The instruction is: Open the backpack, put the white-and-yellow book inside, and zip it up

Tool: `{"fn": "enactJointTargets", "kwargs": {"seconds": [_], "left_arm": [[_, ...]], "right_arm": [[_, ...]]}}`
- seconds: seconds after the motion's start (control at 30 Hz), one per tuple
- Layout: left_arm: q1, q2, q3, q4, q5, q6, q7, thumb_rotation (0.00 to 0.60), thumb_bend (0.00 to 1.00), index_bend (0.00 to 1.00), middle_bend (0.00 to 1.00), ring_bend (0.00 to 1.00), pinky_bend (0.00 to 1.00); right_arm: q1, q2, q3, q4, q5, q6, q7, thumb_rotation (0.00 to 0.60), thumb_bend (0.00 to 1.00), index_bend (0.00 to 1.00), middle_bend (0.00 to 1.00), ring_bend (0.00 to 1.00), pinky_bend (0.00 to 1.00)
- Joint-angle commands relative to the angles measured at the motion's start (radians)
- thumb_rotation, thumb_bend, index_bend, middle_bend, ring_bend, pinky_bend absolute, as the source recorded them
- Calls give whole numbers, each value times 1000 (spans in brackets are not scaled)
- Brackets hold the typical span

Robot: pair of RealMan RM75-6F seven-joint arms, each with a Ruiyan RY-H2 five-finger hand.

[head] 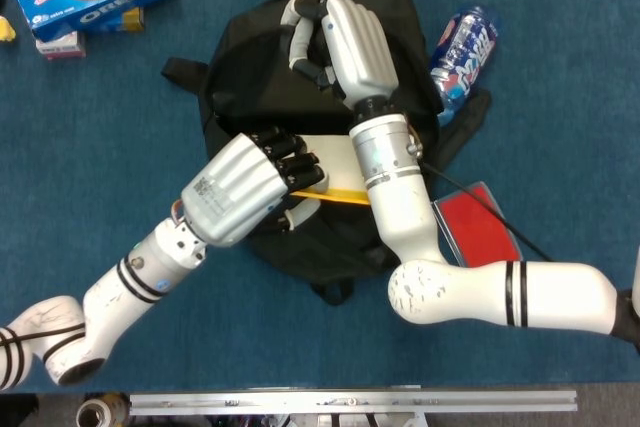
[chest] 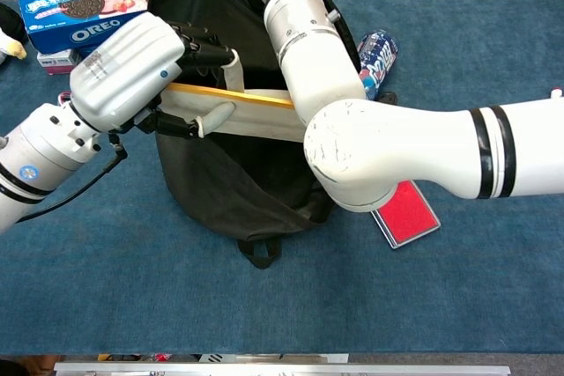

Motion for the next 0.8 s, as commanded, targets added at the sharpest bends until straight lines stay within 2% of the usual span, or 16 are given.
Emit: {"fn": "enactJointTargets", "kwargs": {"seconds": [0.03, 0.37, 0.63, 0.8], "left_arm": [[-12, -16, -5, 15, -6, -2, -13, 600, 393, 725, 597, 465, 479], [-51, -70, -28, 101, -26, 13, -54, 600, 387, 728, 598, 462, 478], [-37, -99, 9, 220, -33, 24, -26, 600, 386, 728, 598, 462, 477], [-19, -109, 31, 249, -40, 39, -12, 600, 385, 728, 599, 462, 477]], "right_arm": [[2, 0, 0, 3, 1, -2, 1, 600, 841, 829, 728, 634, 817], [-1, 6, -1, 0, -2, 1, 8, 600, 841, 829, 728, 634, 817], [-9, 14, -5, -17, 0, 3, 12, 600, 841, 829, 728, 634, 817], [-12, 20, -4, -26, 1, 8, 11, 600, 842, 829, 728, 634, 817]]}}
